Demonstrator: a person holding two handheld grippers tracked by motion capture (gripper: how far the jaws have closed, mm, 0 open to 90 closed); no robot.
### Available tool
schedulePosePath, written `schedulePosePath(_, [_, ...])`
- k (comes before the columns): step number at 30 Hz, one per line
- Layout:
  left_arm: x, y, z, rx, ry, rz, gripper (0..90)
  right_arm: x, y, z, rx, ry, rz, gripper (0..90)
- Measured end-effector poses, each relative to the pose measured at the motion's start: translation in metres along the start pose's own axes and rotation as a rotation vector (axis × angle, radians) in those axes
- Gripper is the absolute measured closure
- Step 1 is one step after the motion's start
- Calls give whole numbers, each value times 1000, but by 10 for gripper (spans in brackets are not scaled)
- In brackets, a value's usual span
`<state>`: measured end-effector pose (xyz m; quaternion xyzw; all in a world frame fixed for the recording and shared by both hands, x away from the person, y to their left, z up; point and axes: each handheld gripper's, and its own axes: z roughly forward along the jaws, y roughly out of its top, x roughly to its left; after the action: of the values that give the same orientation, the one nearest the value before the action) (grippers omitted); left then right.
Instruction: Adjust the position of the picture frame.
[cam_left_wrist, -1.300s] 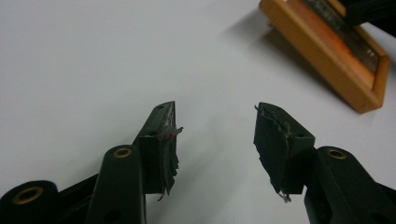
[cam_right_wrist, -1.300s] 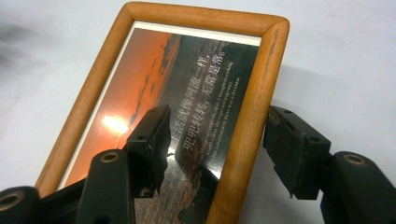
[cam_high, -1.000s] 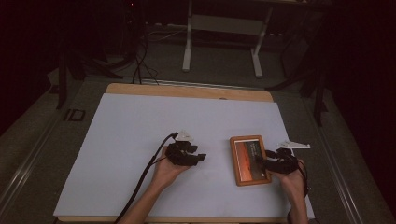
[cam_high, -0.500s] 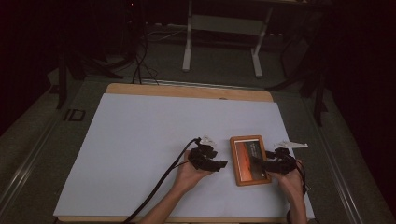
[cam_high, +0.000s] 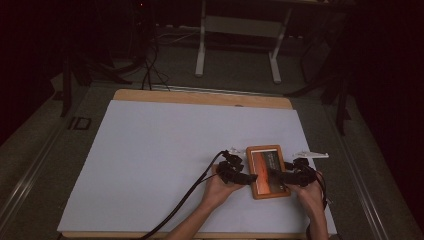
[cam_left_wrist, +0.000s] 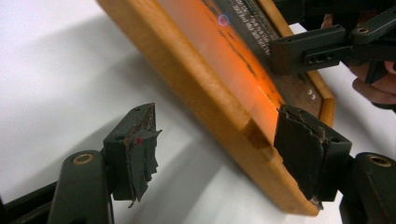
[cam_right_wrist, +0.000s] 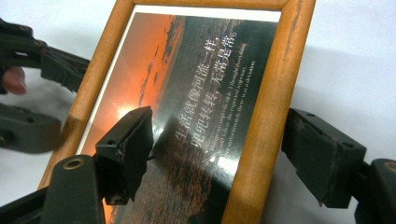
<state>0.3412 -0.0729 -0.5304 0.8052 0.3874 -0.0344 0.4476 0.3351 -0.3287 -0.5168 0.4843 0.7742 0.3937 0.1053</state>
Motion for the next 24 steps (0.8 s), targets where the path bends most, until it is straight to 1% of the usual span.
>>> schedulePosePath(4, [-5, 1, 9, 9, -10, -20, 302, -1, 0, 0, 5, 9, 15, 243])
schedulePosePath(6, [-8, 1, 13, 18, 0, -22, 302, -2, -1, 0, 7, 16, 20, 246])
schedulePosePath(8, [-10, 1, 18, 35, 1, -26, 307, -3, -1, 0, 10, 26, 32, 243])
schedulePosePath(11, [-13, 2, 22, 36, 1, -36, 315, -5, -2, 2, 16, 41, 48, 214])
schedulePosePath(12, [-13, 2, 22, 39, 6, -36, 310, -6, -2, 3, 20, 53, 54, 210])
schedulePosePath(13, [-13, 2, 22, 39, 6, -36, 309, -6, -2, 3, 20, 53, 54, 210])
schedulePosePath(14, [-13, 3, 22, 39, 5, -47, 312, -7, -3, 5, 31, 81, 68, 201])
schedulePosePath(16, [-12, 4, 22, 41, 1, -53, 318, -7, -4, 7, 41, 101, 82, 191])
schedulePosePath(21, [-10, 5, 22, 51, -10, -67, 337, -9, -4, 6, 47, 115, 96, 211])
schedulePosePath(22, [-10, 6, 21, 56, -11, -76, 344, -10, -5, 6, 42, 121, 110, 229])
schedulePosePath(23, [-10, 6, 21, 56, -11, -76, 349, -10, -5, 6, 42, 121, 110, 229])
schedulePosePath(24, [-9, 6, 21, 58, -16, -97, 362, -11, -5, 5, 42, 123, 115, 237])
